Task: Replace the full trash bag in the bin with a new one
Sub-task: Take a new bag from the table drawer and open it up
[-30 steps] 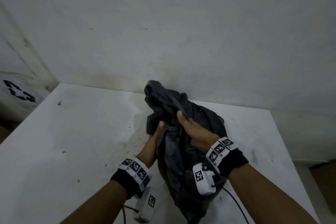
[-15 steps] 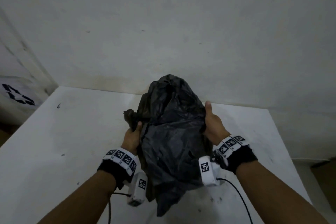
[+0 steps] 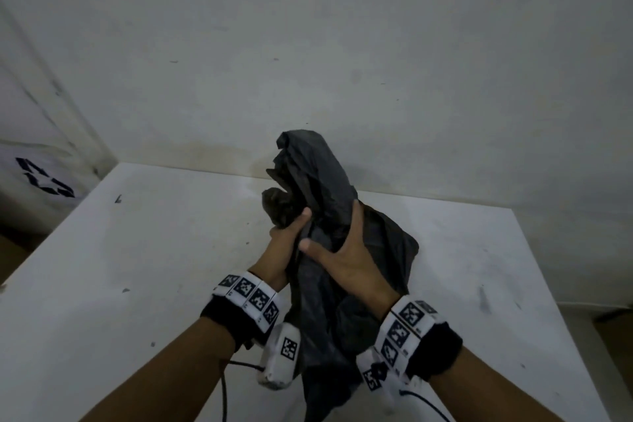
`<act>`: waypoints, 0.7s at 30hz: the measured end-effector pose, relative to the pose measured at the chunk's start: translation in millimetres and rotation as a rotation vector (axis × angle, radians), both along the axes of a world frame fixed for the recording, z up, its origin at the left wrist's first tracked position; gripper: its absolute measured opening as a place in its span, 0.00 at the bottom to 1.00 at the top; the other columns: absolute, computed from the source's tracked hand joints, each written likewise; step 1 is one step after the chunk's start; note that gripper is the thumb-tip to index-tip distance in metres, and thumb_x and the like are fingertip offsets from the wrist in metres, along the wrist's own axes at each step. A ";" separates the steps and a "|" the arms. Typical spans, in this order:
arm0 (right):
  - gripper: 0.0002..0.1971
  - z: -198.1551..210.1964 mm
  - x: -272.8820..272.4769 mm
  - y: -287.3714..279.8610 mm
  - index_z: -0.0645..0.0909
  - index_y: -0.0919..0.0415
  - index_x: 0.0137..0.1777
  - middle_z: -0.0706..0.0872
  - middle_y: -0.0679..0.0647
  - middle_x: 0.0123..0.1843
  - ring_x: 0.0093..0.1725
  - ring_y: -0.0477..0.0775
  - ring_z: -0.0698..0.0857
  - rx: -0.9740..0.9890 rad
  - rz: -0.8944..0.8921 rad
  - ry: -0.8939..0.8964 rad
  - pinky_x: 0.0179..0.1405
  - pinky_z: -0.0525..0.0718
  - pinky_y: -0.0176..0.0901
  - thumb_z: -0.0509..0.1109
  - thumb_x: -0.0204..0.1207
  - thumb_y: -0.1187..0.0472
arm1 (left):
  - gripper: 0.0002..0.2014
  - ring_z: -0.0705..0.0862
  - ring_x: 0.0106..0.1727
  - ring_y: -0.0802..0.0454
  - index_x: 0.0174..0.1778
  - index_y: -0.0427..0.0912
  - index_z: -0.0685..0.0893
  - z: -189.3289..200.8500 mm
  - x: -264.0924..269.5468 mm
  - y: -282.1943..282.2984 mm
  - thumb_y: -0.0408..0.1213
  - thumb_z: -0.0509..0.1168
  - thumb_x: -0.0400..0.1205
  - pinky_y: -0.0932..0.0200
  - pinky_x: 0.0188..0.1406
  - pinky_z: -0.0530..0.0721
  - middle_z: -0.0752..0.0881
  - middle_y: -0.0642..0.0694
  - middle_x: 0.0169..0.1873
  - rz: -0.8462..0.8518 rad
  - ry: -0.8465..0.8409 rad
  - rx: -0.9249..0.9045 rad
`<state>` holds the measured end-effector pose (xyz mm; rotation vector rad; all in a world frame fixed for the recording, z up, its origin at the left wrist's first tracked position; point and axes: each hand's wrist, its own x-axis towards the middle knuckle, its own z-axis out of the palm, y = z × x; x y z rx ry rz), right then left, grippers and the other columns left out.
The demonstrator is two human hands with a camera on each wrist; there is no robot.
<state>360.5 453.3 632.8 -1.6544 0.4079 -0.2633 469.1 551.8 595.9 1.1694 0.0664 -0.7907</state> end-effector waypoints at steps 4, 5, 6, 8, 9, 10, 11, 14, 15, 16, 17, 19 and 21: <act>0.46 -7.3 4.2 -24.4 0.58 0.53 0.83 0.77 0.46 0.74 0.72 0.44 0.78 -0.003 0.013 0.040 0.69 0.79 0.42 0.80 0.70 0.63 | 0.53 0.85 0.63 0.45 0.78 0.46 0.66 3.9 2.5 -4.0 0.64 0.80 0.60 0.46 0.61 0.85 0.81 0.45 0.69 -0.030 -0.137 0.114; 0.38 -6.8 5.9 -36.8 0.66 0.56 0.79 0.81 0.50 0.71 0.69 0.49 0.81 0.026 -0.052 0.031 0.67 0.82 0.45 0.79 0.71 0.65 | 0.51 0.85 0.63 0.45 0.77 0.47 0.67 4.9 5.6 -0.6 0.65 0.78 0.62 0.45 0.61 0.85 0.81 0.45 0.69 -0.031 -0.175 0.120; 0.30 -3.9 5.9 -49.4 0.74 0.59 0.74 0.85 0.53 0.66 0.65 0.53 0.85 0.024 -0.118 0.022 0.62 0.85 0.46 0.77 0.72 0.66 | 0.48 0.86 0.63 0.46 0.76 0.47 0.70 8.2 8.2 3.9 0.65 0.77 0.64 0.45 0.61 0.84 0.83 0.46 0.67 -0.032 -0.217 0.111; 0.17 1.7 2.1 -75.6 0.83 0.61 0.62 0.90 0.55 0.55 0.55 0.56 0.89 -0.033 -0.251 0.037 0.53 0.87 0.42 0.71 0.73 0.71 | 0.41 0.86 0.63 0.46 0.72 0.47 0.77 13.1 16.8 16.3 0.63 0.76 0.66 0.43 0.65 0.82 0.86 0.46 0.64 -0.023 -0.290 0.105; 0.16 4.3 -0.2 -87.9 0.85 0.62 0.60 0.91 0.56 0.53 0.53 0.57 0.89 -0.051 -0.304 0.052 0.52 0.87 0.44 0.70 0.73 0.71 | 0.38 0.85 0.63 0.45 0.70 0.45 0.79 15.5 20.3 23.0 0.62 0.76 0.67 0.43 0.67 0.81 0.86 0.44 0.63 -0.010 -0.303 0.100; 0.14 7.5 -4.1 -98.0 0.86 0.63 0.58 0.91 0.59 0.52 0.52 0.59 0.89 -0.039 -0.338 0.063 0.52 0.87 0.50 0.71 0.72 0.69 | 0.37 0.85 0.64 0.43 0.69 0.43 0.81 17.0 23.7 30.5 0.59 0.76 0.68 0.42 0.67 0.80 0.86 0.42 0.64 0.007 -0.305 0.095; 0.13 11.0 -7.8 -106.6 0.87 0.63 0.55 0.91 0.60 0.51 0.50 0.60 0.89 -0.004 -0.355 0.070 0.51 0.86 0.54 0.72 0.71 0.66 | 0.36 0.85 0.64 0.42 0.68 0.41 0.82 16.1 27.6 36.6 0.57 0.77 0.68 0.42 0.67 0.80 0.85 0.40 0.64 0.028 -0.305 0.100; 0.06 22.0 -16.6 -124.8 0.82 0.63 0.41 0.85 0.61 0.39 0.37 0.59 0.81 0.121 -0.413 0.094 0.38 0.79 0.45 0.68 0.78 0.70 | 0.20 0.84 0.62 0.37 0.60 0.37 0.85 21.2 29.9 51.3 0.46 0.72 0.77 0.44 0.59 0.83 0.87 0.36 0.58 0.093 -0.277 0.115; 0.10 23.2 -19.5 -130.7 0.80 0.62 0.38 0.82 0.61 0.37 0.34 0.58 0.77 0.139 -0.442 0.097 0.35 0.75 0.43 0.65 0.80 0.72 | 0.12 0.84 0.60 0.37 0.56 0.38 0.86 24.8 28.5 53.6 0.41 0.68 0.81 0.47 0.54 0.84 0.88 0.37 0.54 0.119 -0.261 0.126; 0.12 23.7 -21.9 -136.0 0.78 0.61 0.37 0.80 0.61 0.36 0.33 0.58 0.75 0.158 -0.463 0.079 0.36 0.73 0.43 0.63 0.81 0.73 | 0.07 0.84 0.58 0.39 0.52 0.40 0.85 26.2 28.5 56.2 0.38 0.65 0.83 0.51 0.49 0.84 0.88 0.39 0.50 0.163 -0.234 0.141; 0.13 23.4 -23.4 -140.3 0.78 0.61 0.37 0.80 0.61 0.36 0.34 0.57 0.75 0.168 -0.480 0.059 0.37 0.73 0.45 0.62 0.82 0.73 | 0.06 0.84 0.56 0.40 0.51 0.42 0.84 24.4 31.7 59.9 0.38 0.64 0.84 0.53 0.46 0.83 0.87 0.42 0.49 0.216 -0.224 0.163; 0.12 21.3 -24.1 -144.2 0.78 0.63 0.38 0.79 0.61 0.36 0.37 0.59 0.76 0.160 -0.497 0.041 0.42 0.73 0.49 0.62 0.82 0.73 | 0.16 0.83 0.56 0.41 0.62 0.41 0.80 19.9 39.2 65.1 0.45 0.66 0.82 0.54 0.48 0.82 0.85 0.42 0.55 0.289 -0.203 0.232; 0.08 19.7 -23.8 -143.4 0.79 0.70 0.41 0.79 0.64 0.37 0.43 0.60 0.77 0.130 -0.495 0.077 0.46 0.72 0.50 0.63 0.82 0.72 | 0.36 0.81 0.63 0.40 0.75 0.37 0.70 14.5 43.0 67.4 0.54 0.70 0.77 0.50 0.57 0.81 0.80 0.38 0.66 0.317 -0.204 0.254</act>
